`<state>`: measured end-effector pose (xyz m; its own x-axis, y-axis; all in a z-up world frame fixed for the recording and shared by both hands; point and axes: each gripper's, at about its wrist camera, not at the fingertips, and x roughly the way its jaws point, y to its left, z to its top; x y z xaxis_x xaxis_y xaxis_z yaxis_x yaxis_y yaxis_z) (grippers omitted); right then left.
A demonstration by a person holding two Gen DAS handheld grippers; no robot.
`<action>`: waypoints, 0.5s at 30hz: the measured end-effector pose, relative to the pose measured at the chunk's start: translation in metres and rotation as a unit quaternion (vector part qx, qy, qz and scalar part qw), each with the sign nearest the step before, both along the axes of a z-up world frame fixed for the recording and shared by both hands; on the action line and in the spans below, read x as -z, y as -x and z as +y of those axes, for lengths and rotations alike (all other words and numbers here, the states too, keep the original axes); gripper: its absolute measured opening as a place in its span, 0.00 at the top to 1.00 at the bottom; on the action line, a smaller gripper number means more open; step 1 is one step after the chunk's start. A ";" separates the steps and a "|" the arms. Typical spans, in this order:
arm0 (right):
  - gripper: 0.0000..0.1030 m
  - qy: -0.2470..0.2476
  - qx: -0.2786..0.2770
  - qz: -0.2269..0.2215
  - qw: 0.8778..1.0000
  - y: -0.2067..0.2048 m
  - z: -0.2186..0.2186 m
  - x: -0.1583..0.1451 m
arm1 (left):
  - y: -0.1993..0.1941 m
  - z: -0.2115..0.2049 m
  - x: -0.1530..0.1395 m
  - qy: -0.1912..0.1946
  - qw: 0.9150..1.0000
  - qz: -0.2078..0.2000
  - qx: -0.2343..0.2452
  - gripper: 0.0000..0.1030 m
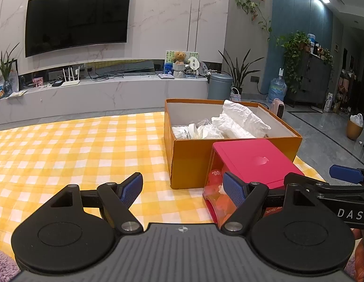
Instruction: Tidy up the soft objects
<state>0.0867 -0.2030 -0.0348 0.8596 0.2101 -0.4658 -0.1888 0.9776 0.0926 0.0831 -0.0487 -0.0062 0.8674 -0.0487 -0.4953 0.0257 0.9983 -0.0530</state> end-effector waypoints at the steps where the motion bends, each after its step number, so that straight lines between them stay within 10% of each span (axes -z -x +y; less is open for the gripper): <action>1: 0.03 0.000 0.000 0.000 1.000 0.000 0.000 0.000 | 0.000 0.000 0.000 0.000 1.000 0.000 0.000 0.12; 15: 0.03 -0.001 0.000 0.000 1.000 0.000 0.000 0.000 | 0.000 0.001 0.002 -0.002 1.000 0.001 0.000 0.12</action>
<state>0.0864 -0.2028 -0.0347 0.8602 0.2103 -0.4646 -0.1880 0.9776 0.0944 0.0833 -0.0477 -0.0083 0.8667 -0.0463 -0.4966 0.0248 0.9984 -0.0499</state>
